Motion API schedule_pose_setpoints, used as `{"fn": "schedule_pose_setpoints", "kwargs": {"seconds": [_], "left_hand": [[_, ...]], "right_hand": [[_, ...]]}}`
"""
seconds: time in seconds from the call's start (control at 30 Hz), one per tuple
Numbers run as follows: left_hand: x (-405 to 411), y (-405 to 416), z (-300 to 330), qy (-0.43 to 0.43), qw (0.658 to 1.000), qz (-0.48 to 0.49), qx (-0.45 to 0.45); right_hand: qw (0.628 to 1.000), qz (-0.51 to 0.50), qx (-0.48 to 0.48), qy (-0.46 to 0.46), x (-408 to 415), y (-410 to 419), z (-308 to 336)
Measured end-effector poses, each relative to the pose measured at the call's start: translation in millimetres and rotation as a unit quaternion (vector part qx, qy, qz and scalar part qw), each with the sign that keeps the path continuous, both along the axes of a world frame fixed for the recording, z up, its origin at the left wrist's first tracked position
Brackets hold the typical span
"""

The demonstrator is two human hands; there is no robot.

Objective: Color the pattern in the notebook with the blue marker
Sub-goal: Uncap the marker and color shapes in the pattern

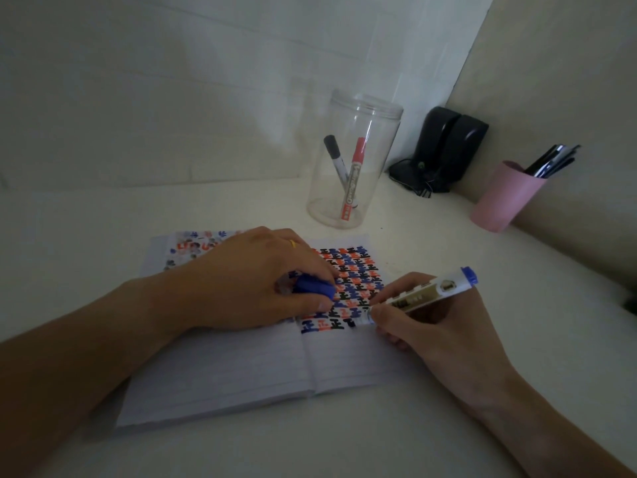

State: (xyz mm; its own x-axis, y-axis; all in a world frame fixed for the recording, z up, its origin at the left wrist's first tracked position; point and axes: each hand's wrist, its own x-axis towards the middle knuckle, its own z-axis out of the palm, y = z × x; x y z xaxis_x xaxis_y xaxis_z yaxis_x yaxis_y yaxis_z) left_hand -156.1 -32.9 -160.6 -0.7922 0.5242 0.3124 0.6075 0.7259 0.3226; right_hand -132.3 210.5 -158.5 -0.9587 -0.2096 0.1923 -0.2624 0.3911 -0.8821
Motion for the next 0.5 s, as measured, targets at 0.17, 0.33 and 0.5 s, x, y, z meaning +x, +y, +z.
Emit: {"fn": "schedule_pose_setpoints", "kwargs": {"seconds": [0.17,0.33,0.5], "left_hand": [[-0.7,-0.2,-0.4,-0.003,1.0,0.001,-0.001],[-0.5,-0.3,-0.7,0.002,1.0,0.002,-0.003],[-0.2,0.2,0.2,0.004,1.0,0.003,-0.003]], "right_hand": [[1.0,-0.013,-0.015,0.017,-0.4,0.1,0.3],[1.0,-0.014,0.003,0.014,-1.1,-0.1,-1.4],[1.0,-0.006,-0.014,0.014,-0.1,1.3,0.3]]}}
